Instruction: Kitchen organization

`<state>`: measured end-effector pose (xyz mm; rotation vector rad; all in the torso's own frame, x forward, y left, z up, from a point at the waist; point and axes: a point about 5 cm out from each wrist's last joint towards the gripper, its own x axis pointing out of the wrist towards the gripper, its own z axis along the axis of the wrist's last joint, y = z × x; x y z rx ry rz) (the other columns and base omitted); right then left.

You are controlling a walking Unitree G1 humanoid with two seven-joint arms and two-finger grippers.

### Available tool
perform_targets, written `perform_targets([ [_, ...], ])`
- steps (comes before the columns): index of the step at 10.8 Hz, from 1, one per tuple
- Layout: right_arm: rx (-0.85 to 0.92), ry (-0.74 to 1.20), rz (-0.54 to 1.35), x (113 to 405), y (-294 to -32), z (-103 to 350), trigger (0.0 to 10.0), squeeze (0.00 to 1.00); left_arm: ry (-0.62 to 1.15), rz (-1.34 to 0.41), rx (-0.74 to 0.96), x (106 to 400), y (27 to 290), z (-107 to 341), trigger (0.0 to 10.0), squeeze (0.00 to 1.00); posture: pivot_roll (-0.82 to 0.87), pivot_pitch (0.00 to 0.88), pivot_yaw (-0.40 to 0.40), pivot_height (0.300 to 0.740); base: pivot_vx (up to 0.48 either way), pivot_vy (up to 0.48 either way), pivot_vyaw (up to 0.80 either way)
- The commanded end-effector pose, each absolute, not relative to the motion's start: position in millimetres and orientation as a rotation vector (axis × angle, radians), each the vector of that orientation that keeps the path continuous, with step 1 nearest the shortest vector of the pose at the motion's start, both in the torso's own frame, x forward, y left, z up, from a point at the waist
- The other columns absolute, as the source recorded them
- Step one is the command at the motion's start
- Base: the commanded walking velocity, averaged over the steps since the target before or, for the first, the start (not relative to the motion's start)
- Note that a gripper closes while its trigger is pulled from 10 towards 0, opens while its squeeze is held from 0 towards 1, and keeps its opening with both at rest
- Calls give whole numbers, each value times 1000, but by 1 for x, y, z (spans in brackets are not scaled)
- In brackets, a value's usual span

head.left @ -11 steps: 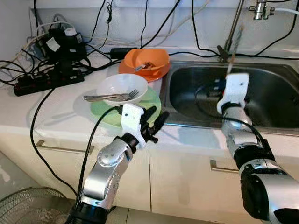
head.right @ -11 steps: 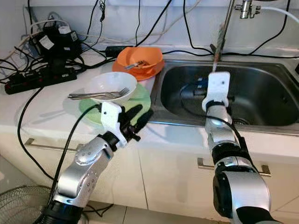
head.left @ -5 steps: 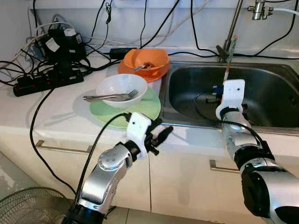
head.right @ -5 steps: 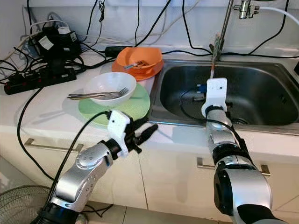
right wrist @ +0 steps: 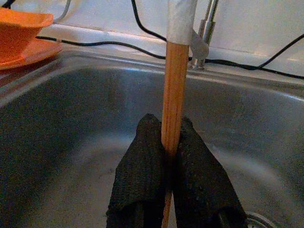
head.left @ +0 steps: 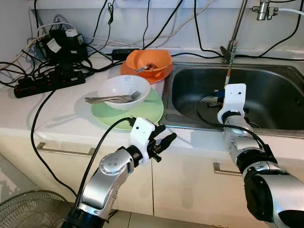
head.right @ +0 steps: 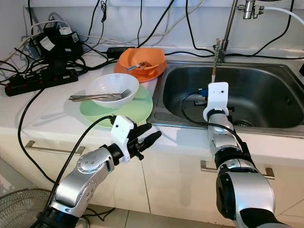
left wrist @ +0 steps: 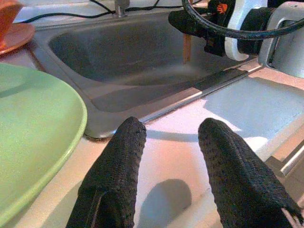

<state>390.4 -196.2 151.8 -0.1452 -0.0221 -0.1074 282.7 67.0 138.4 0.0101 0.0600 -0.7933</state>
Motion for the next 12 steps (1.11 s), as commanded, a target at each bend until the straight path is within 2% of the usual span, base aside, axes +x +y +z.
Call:
perform_targets([
  [1,-148,1,-99,389,-195,147,10000,0,59,-805,24,280,69,140,10000,0,106,0,76,740,0,0,0],
  [2,-148,4,-98,389,-195,146,10000,0,60,-806,26,280,69,139,10000,0,106,0,75,740,0,0,0],
  [3,-146,6,-93,389,-194,145,10000,1000,61,-811,27,279,69,139,10000,0,103,0,77,740,0,0,0],
  [7,-149,12,-75,388,-189,141,10000,1000,68,-831,30,277,65,137,10000,0,102,0,80,740,0,0,0],
  [8,-160,6,-79,388,-189,143,10000,82,69,-835,30,276,64,137,10000,0,102,0,79,740,0,0,0],
  [9,-160,2,-80,388,-189,144,10000,0,69,-837,30,276,64,137,10000,0,101,0,80,740,0,0,0],
  [12,-161,-81,-80,392,-187,159,10000,0,67,-840,32,277,63,137,10000,0,98,0,80,740,0,0,0],
])
